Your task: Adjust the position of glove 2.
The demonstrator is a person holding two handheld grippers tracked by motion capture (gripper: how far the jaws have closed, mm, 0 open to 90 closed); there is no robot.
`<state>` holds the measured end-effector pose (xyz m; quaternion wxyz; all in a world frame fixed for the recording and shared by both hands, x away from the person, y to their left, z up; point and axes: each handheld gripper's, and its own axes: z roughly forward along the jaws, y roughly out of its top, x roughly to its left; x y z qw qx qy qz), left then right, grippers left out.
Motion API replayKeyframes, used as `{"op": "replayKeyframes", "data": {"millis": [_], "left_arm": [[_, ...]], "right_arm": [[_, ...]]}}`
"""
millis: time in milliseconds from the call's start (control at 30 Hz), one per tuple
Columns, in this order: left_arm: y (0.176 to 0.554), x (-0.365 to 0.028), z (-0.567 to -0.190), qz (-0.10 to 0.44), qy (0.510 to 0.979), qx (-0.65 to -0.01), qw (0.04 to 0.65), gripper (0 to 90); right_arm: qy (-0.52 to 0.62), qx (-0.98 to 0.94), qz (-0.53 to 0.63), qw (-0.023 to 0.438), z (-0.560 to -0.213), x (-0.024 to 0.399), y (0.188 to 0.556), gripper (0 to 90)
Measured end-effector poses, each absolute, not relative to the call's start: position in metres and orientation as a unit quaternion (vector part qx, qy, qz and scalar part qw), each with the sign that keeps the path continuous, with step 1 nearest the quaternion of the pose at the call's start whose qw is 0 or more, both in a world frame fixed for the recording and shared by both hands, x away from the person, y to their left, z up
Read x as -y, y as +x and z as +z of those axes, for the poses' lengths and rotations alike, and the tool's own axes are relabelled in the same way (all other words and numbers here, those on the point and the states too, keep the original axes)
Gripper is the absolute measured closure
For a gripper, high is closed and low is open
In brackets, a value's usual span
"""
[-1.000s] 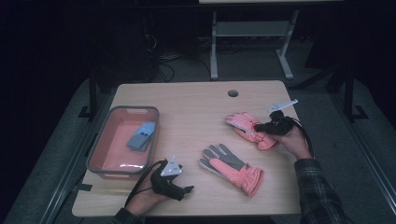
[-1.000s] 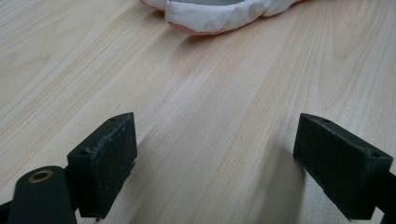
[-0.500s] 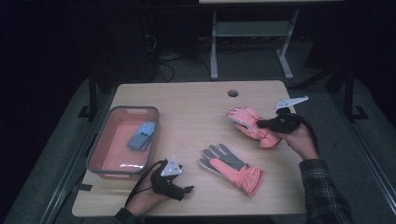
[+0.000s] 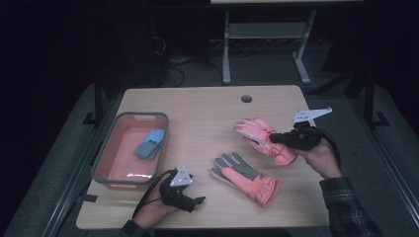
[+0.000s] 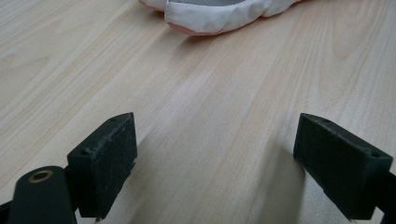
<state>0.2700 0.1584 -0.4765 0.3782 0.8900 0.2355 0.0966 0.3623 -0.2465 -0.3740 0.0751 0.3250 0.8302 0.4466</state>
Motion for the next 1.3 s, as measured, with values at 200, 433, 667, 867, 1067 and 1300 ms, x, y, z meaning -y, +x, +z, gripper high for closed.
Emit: {"op": "replayKeyframes", "data": {"millis": [200,433,667,867,1067,1300], "left_arm": [[0.270,-0.158,-0.476,0.096,0.890,-0.235,0.378,12.6],[0.270,-0.159,-0.476,0.098,0.891,-0.235,0.377,12.6],[0.270,-0.158,-0.477,0.096,0.889,-0.237,0.380,12.6],[0.270,-0.158,-0.476,0.097,0.890,-0.234,0.378,12.7],[0.271,-0.158,-0.476,0.098,0.890,-0.234,0.378,12.7],[0.271,-0.158,-0.477,0.099,0.890,-0.234,0.379,12.6]], "right_arm": [[0.317,-0.835,0.445,0.069,-0.371,0.236,0.345,90.0],[0.302,-0.839,0.449,0.052,-0.372,0.221,0.325,90.0],[0.288,-0.846,0.447,0.035,-0.377,0.205,0.310,90.0],[0.278,-0.849,0.449,0.031,-0.376,0.195,0.304,90.0],[0.268,-0.858,0.437,0.027,-0.384,0.183,0.305,89.9],[0.262,-0.866,0.426,0.017,-0.391,0.180,0.307,89.9]]}}
